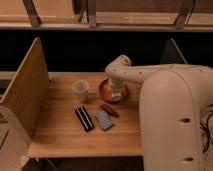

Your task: Place the bottle in the ceramic bowl

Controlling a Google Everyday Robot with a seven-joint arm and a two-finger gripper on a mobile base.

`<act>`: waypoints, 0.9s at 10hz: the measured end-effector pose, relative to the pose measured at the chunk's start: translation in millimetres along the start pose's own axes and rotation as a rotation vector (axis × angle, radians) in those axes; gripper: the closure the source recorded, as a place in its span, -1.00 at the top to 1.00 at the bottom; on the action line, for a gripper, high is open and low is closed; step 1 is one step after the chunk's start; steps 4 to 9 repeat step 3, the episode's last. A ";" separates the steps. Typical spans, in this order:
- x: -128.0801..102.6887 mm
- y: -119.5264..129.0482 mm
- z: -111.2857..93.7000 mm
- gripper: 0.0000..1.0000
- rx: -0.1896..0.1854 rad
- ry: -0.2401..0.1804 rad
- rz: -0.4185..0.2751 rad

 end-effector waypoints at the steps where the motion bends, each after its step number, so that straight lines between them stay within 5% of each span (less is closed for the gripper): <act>1: 0.0 0.0 0.0 0.60 0.000 0.000 0.000; 9: 0.0 -0.1 0.0 0.60 0.000 0.000 0.000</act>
